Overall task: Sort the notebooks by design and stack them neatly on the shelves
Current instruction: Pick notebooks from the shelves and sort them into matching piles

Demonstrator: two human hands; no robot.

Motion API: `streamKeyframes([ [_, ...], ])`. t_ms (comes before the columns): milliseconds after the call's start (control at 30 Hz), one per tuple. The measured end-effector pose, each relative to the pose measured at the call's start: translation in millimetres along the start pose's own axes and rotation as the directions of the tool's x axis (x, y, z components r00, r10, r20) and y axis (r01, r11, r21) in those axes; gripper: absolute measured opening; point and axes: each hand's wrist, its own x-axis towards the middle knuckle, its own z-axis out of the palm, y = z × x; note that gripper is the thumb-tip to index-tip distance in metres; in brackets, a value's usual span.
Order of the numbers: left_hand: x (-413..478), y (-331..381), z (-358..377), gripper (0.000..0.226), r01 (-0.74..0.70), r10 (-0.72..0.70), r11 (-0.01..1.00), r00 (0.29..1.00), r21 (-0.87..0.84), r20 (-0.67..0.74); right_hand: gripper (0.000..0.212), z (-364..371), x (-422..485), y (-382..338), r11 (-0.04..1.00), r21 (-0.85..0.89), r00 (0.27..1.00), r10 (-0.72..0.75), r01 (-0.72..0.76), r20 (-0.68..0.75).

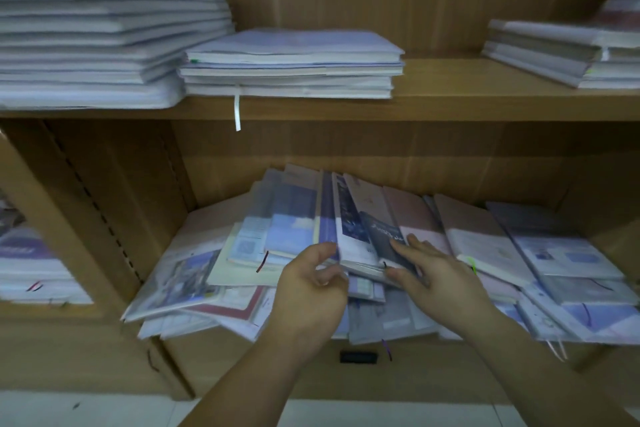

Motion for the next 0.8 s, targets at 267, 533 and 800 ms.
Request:
streamKeyframes([
  [267, -4.1, 13.7, 17.9, 0.041, 0.111, -0.163, 0.894, 0.983, -0.435, -0.083, 0.051, 5.6, -7.6, -1.0, 0.996, -0.046, 0.989, -0.086, 0.081, -0.117],
  [533, 7.2, 26.2, 29.6, 0.053, 0.100, -0.104, 0.964, 0.995, -0.245, -0.005, 0.067, -9.8, -11.5, 28.1, 0.986, 0.165, 0.993, 0.014, -0.034, 0.117],
  [800, 13.2, 19.9, 69.9, 0.053, 0.031, -0.049, 0.988, 0.992, -0.151, -0.116, 0.060, -30.1, -19.0, 49.0, 0.966, 0.259, 0.994, -0.005, -0.022, 0.105],
])
